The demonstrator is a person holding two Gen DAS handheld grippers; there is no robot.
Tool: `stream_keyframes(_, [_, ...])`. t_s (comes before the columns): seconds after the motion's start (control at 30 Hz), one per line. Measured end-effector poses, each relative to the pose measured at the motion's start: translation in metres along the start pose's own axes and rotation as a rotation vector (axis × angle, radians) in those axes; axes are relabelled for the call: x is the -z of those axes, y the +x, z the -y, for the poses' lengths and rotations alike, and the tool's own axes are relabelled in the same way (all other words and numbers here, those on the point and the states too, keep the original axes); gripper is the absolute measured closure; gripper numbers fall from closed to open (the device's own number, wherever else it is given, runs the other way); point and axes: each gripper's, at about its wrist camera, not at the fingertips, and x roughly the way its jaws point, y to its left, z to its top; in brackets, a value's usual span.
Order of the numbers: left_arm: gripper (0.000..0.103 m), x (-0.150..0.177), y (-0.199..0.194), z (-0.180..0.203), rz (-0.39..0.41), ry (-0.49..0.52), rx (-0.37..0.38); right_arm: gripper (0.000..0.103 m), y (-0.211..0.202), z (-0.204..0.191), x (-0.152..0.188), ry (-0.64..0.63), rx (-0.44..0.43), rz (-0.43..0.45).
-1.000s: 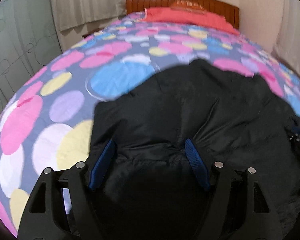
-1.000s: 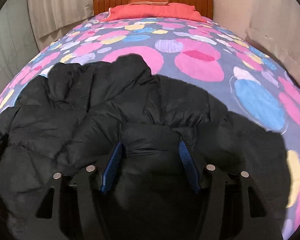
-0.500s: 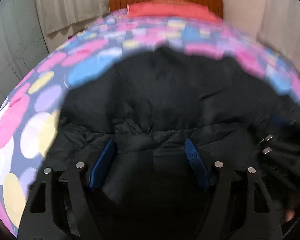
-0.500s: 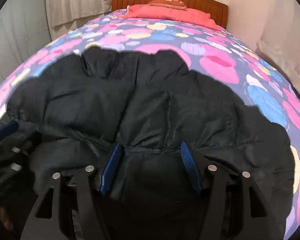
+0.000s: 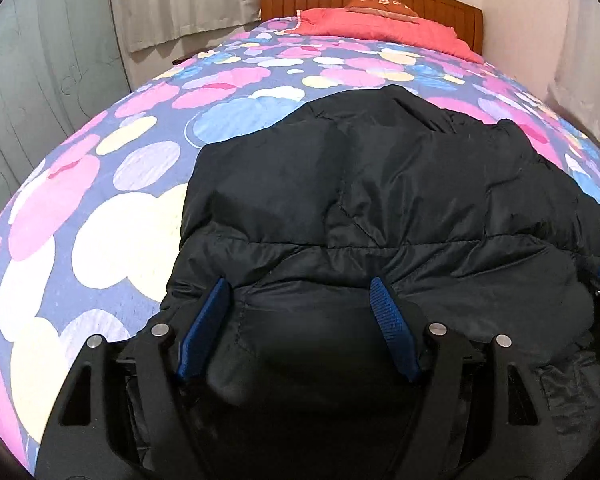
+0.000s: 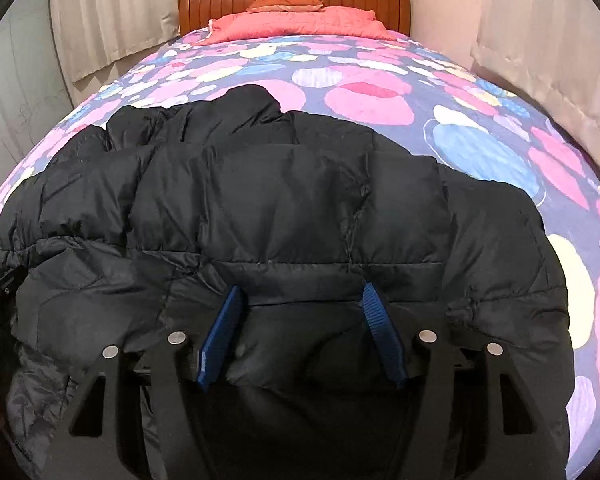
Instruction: Fold large clothes
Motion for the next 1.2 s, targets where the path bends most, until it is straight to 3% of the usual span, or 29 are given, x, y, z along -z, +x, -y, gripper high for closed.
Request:
stream_keyframes(0.37, [0.030,0.013,-0.046,-0.011,0.024,-0.002,0.018,0.037,-0.064,0.027,0.023,0.043,0.001,0.053])
stream_keyframes(0.8, [0.026,0.075,-0.109,-0.037,-0.008,-0.006,0.031,0.034,-0.134,0.084,0.107,0.116,0.050,0.014])
stream_keyframes(1.2, [0.025,0.147,-0.169,-0.102,-0.019,-0.099,0.012,0.031,-0.181,0.129,0.187,0.175,0.083,-0.022])
